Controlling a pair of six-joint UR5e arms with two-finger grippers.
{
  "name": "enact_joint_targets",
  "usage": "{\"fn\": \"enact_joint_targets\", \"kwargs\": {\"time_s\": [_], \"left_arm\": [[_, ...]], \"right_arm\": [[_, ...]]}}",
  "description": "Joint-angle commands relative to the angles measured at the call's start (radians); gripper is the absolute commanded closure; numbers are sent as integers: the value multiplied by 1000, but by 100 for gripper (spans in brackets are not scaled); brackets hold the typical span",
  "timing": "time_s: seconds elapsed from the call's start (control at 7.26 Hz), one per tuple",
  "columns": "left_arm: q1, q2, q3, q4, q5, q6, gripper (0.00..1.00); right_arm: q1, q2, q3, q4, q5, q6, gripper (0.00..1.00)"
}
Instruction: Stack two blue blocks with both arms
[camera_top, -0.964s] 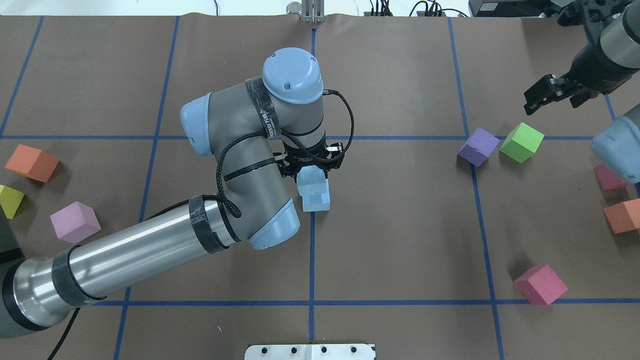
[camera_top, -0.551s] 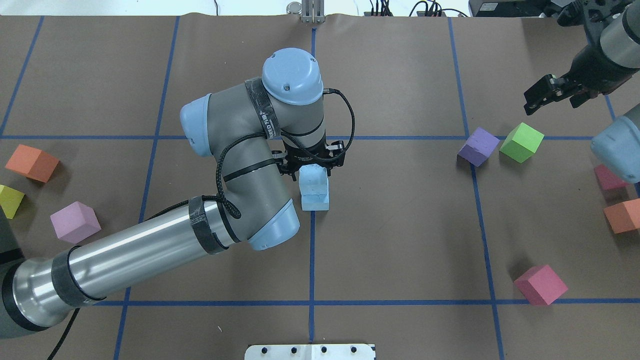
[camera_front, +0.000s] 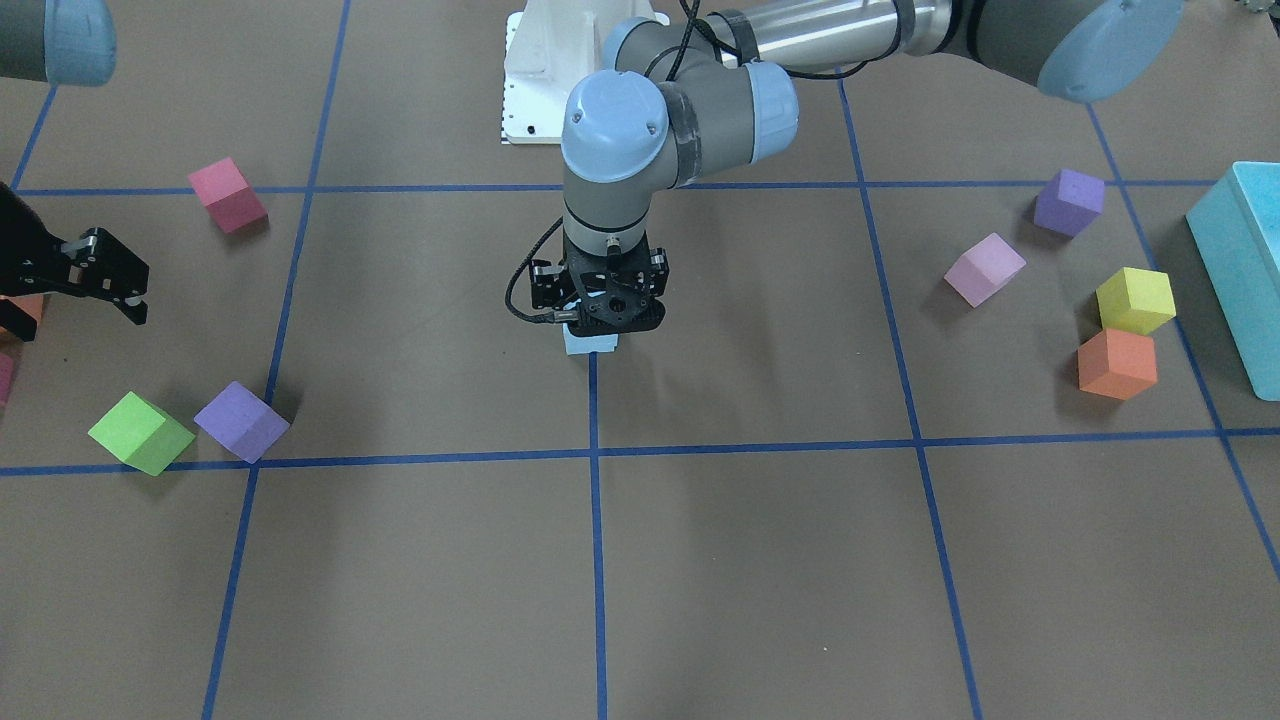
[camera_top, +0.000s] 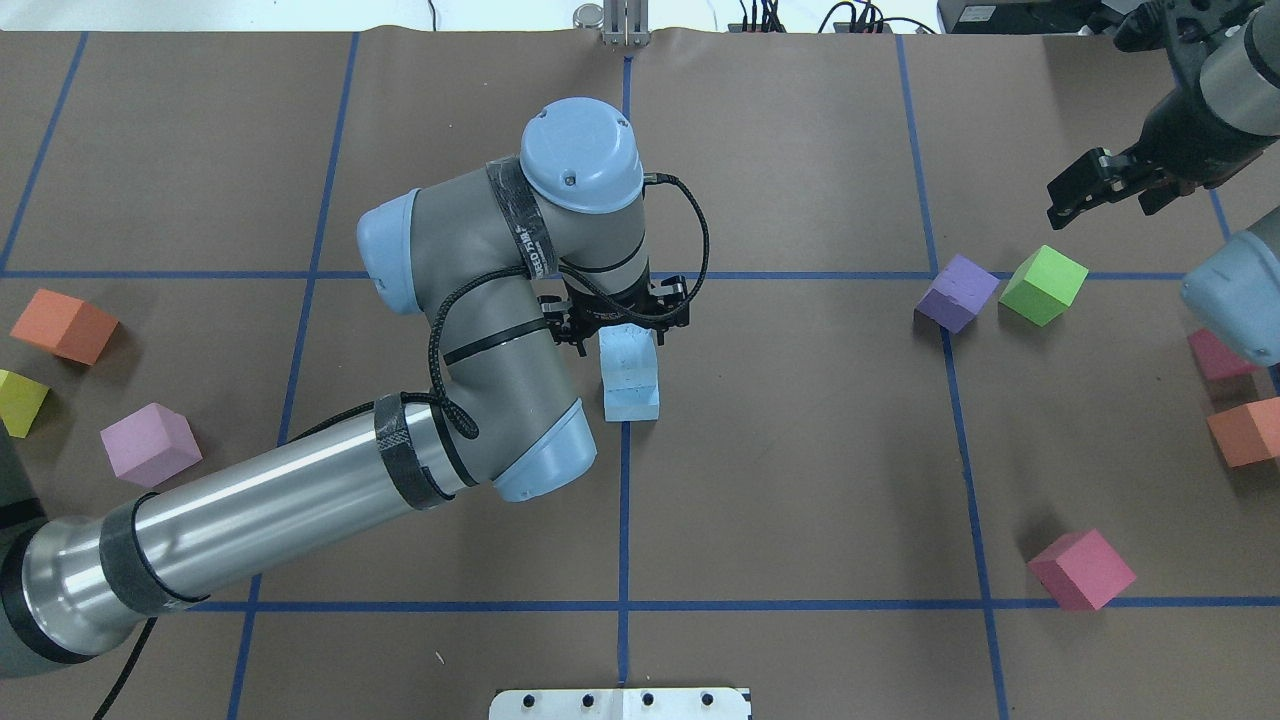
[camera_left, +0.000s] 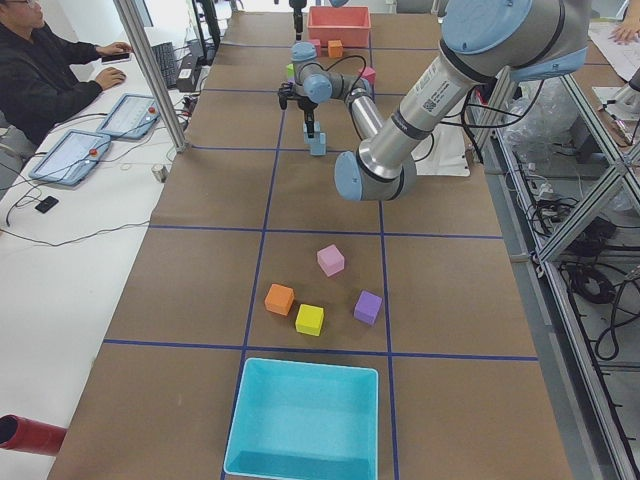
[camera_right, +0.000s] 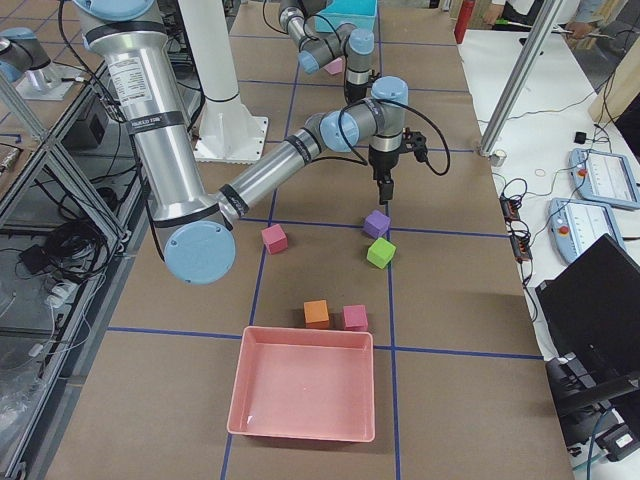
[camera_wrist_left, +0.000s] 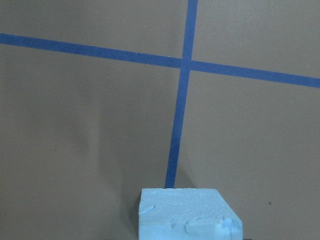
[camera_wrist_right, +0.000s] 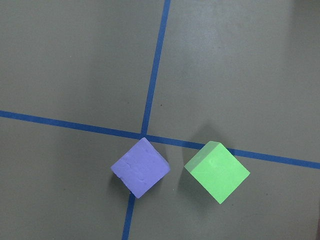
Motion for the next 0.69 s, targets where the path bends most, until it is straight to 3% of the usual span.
{"fn": "enact_joint_targets", "kwargs": {"time_s": [0.0,0.41,0.55], "left_arm": [[0,5,-23,2,-3,-2,3],[-9,26,-72,8,-7,2,2],[-26,84,-150,12,-9,82,2]], "right_arm": [[0,-1,0,-2,0,0,0],[0,2,-2,-2,-2,2,0],[0,2,-3,-2,-3,2,0]]}}
